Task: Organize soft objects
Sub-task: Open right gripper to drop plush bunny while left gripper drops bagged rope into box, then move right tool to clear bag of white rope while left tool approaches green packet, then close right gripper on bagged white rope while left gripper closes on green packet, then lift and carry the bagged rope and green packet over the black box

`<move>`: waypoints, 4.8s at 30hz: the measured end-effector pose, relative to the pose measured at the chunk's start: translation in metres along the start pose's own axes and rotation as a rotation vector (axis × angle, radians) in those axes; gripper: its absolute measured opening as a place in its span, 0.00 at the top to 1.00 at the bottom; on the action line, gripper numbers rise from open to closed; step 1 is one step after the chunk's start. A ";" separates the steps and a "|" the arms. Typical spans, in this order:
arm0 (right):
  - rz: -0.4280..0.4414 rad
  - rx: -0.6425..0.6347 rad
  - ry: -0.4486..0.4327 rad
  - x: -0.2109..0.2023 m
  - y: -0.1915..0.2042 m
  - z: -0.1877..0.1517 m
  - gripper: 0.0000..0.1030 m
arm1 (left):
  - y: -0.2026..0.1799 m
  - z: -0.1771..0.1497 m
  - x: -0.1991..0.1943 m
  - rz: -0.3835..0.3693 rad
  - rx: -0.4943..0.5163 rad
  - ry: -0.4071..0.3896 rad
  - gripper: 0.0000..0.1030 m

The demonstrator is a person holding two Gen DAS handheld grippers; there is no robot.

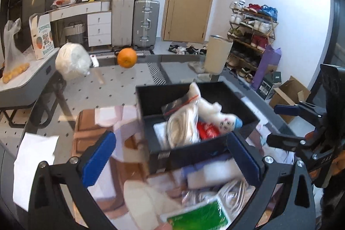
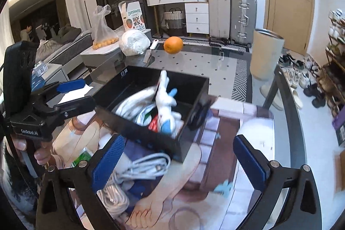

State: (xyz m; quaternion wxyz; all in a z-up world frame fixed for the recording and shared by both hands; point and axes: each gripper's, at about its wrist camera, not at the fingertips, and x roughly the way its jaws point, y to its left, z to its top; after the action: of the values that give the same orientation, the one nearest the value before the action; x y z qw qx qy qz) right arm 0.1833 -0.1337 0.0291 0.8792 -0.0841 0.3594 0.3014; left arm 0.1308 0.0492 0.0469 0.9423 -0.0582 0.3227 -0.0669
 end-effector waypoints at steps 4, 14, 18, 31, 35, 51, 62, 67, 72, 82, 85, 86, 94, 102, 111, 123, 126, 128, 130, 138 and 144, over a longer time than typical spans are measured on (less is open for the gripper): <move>0.008 0.018 0.008 -0.004 0.001 -0.011 0.01 | 0.002 -0.014 -0.008 0.004 -0.004 0.021 0.00; 0.044 -0.025 0.038 -0.012 0.023 -0.040 0.01 | -0.004 -0.048 -0.016 -0.017 -0.001 0.098 0.00; 0.060 -0.030 0.049 -0.014 0.029 -0.049 0.01 | -0.008 -0.058 -0.017 -0.028 0.003 0.122 0.00; 0.114 -0.076 0.116 -0.008 0.048 -0.075 0.01 | -0.014 -0.081 -0.009 -0.091 -0.017 0.213 0.00; 0.145 -0.107 0.126 -0.008 0.055 -0.080 0.01 | -0.013 -0.082 -0.011 -0.120 -0.022 0.225 0.00; 0.212 -0.250 0.199 0.035 0.088 -0.079 0.01 | 0.004 -0.085 -0.010 -0.111 -0.024 0.251 0.00; 0.181 -0.314 0.186 0.043 0.105 -0.074 0.30 | 0.006 -0.087 -0.015 -0.145 -0.019 0.252 0.00; 0.187 -0.320 0.181 0.037 0.104 -0.077 0.46 | 0.001 -0.085 -0.012 -0.152 -0.002 0.255 0.00; 0.208 -0.306 0.178 0.026 0.097 -0.084 0.50 | -0.002 -0.085 -0.011 -0.149 0.013 0.257 0.00; 0.173 -0.292 0.187 0.002 0.081 -0.099 0.51 | -0.014 -0.085 -0.003 -0.091 0.086 0.274 0.00; 0.157 -0.287 0.201 -0.008 0.074 -0.105 0.51 | -0.016 -0.084 -0.001 -0.081 0.103 0.279 0.00; 0.157 -0.281 0.203 -0.011 0.071 -0.107 0.51 | -0.017 -0.085 0.000 -0.077 0.111 0.282 0.00; 0.146 -0.281 0.197 -0.012 0.069 -0.110 0.44 | -0.034 -0.089 0.003 -0.059 0.246 0.316 0.01; 0.147 -0.291 0.164 -0.005 0.079 -0.107 0.46 | -0.035 -0.088 -0.006 -0.093 0.276 0.265 0.36; 0.167 -0.280 0.144 -0.014 0.078 -0.109 0.56 | -0.032 -0.087 -0.010 -0.069 0.258 0.250 0.48; 0.249 -0.281 0.106 -0.028 0.093 -0.110 0.56 | -0.015 -0.088 -0.034 -0.027 0.165 0.189 0.52; 0.265 -0.298 0.094 -0.031 0.101 -0.108 0.56 | -0.008 -0.085 -0.045 -0.007 0.139 0.164 0.52; 0.276 -0.302 0.084 -0.033 0.106 -0.107 0.56 | -0.003 -0.081 -0.052 0.001 0.114 0.145 0.52; 0.290 -0.306 0.063 -0.038 0.110 -0.103 0.56 | 0.002 -0.078 -0.058 0.004 0.096 0.130 0.52; 0.276 -0.311 0.000 -0.050 0.115 -0.088 0.56 | 0.012 -0.066 -0.070 0.026 0.062 0.081 0.52; 0.197 -0.272 -0.038 -0.054 0.098 -0.073 0.56 | 0.012 -0.054 -0.064 0.019 0.034 0.062 0.52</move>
State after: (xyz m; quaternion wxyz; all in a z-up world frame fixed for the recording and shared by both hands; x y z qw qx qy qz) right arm 0.0526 -0.1069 0.0191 0.8325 -0.1610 0.3051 0.4335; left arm 0.0484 0.0679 0.0410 0.9334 -0.0371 0.3510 -0.0653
